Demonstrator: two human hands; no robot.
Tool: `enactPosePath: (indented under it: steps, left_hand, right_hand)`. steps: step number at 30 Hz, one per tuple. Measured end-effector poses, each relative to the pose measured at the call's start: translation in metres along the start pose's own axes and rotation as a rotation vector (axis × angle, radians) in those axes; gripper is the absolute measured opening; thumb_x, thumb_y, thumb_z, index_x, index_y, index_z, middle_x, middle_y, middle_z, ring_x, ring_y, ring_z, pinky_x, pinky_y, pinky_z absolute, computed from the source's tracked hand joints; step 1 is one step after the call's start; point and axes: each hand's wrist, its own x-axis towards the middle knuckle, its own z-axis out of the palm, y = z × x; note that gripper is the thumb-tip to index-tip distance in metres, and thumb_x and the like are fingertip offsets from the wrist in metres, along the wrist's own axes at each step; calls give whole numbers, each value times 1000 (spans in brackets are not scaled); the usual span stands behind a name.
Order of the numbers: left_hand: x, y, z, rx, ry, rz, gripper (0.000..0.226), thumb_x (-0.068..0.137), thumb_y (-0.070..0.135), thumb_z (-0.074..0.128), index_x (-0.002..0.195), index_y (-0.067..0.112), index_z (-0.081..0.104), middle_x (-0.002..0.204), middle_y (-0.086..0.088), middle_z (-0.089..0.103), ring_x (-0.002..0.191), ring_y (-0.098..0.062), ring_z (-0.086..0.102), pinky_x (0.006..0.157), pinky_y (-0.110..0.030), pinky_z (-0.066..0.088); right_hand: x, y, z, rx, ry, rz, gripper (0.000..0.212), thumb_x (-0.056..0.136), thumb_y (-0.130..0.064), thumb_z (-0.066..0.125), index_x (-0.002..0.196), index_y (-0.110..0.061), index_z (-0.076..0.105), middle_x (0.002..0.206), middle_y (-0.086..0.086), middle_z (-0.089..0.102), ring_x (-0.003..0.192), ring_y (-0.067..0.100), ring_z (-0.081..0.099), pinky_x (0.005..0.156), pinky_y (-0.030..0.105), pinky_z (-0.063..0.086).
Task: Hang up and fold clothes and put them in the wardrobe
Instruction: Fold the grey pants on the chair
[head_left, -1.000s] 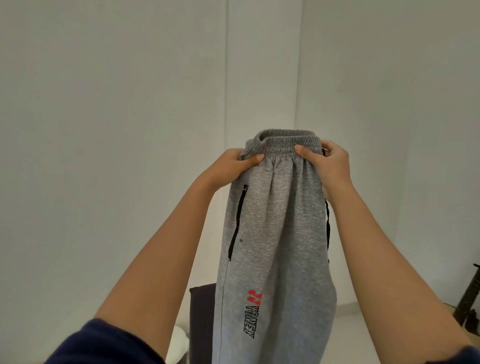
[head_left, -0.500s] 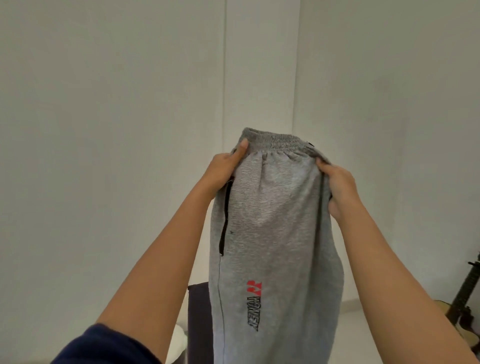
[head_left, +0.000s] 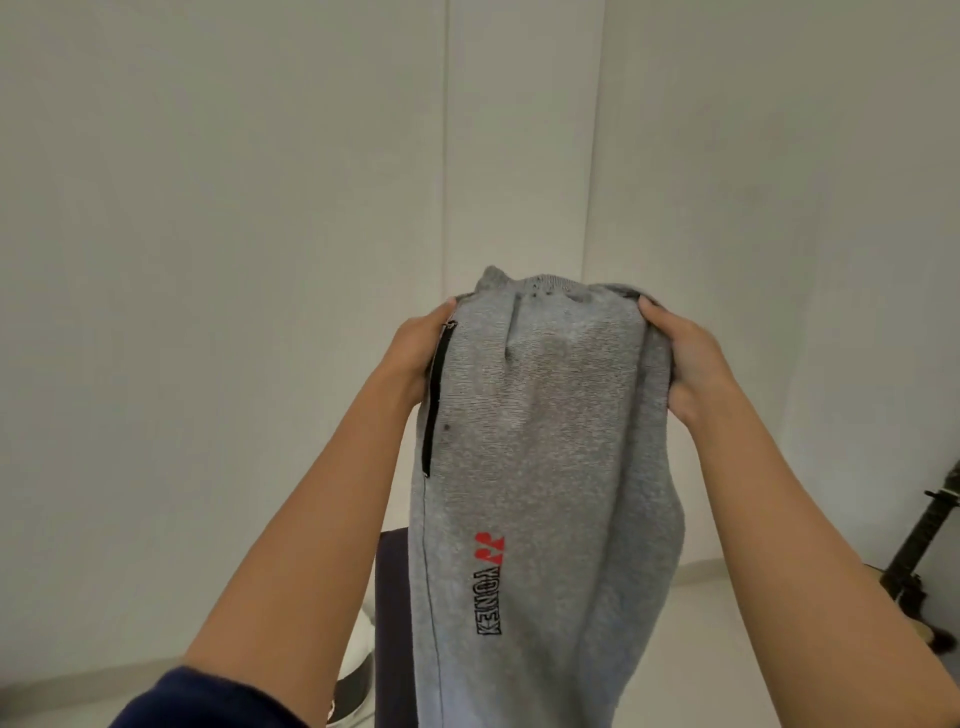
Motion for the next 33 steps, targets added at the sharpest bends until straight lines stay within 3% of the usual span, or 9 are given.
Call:
enactPosePath:
  steps: [6,9,13,17,19,22,27,31,33]
  left_hand:
    - [-12,9,10,133,-383,-185,59,69,52,66,108,9,64,93,-6,74,85,-17,71,69,-26,57]
    - [-6,13,18,143,-252,-252,31,82,28,70,100,4,64,80,-9,71,64,-17,69,58,-26,57]
    - [6,4,36,28,70,-205,15,87,10,65,95,0,57,70,-10,63,59,-18,62,58,-28,54]
    - [15,-1,50,-349,200,-217,19,91,-1,52,73,6,48,63,-5,46,34,-9,48,33,-15,40]
    - [17,1,55,-411,236,-199,19,89,-4,54,72,3,49,64,-5,47,34,-9,48,33,-14,39]
    - [6,10,66,-441,217,-152,13,82,-1,65,74,2,56,68,-7,56,58,-16,57,55,-25,53]
    - [-18,10,69,-44,208,348,15,80,23,71,67,19,64,73,2,64,74,-14,59,81,-39,53]
    - [-12,-28,21,531,239,1069,26,88,36,54,100,20,72,120,8,60,118,-13,52,106,-43,34]
    - [-11,-57,-1,639,243,1086,27,89,30,53,105,14,68,119,6,57,115,-11,53,101,-26,36]
  right_hand:
    - [5,11,-1,142,85,51,18,90,-22,61,99,-8,68,101,9,70,95,22,66,83,33,54]
    - [4,15,5,-162,127,38,24,88,-23,64,102,-4,66,88,4,67,78,16,62,71,28,51]
    - [-5,32,18,-651,159,-111,51,89,-38,61,127,-7,49,120,0,51,103,13,49,73,20,39]
    - [-33,58,37,-708,-210,-275,53,84,-33,68,128,-14,46,121,-6,57,105,3,55,81,12,41]
    - [-46,73,49,-815,-411,-260,55,78,-32,74,122,-27,42,110,-20,53,97,-14,52,79,5,41]
    - [-44,102,66,-798,-280,-271,83,62,-52,79,130,-28,38,117,-14,53,104,-2,54,83,19,49]
    - [-17,93,73,-623,48,-198,13,88,-17,61,98,-8,60,87,2,61,78,16,57,51,12,39]
    - [-4,65,76,-531,126,-279,7,89,-11,57,90,-9,64,86,4,62,78,17,56,57,22,41]
    - [2,57,77,-419,137,-277,6,89,-10,57,90,-13,63,89,3,63,86,20,59,67,25,47]
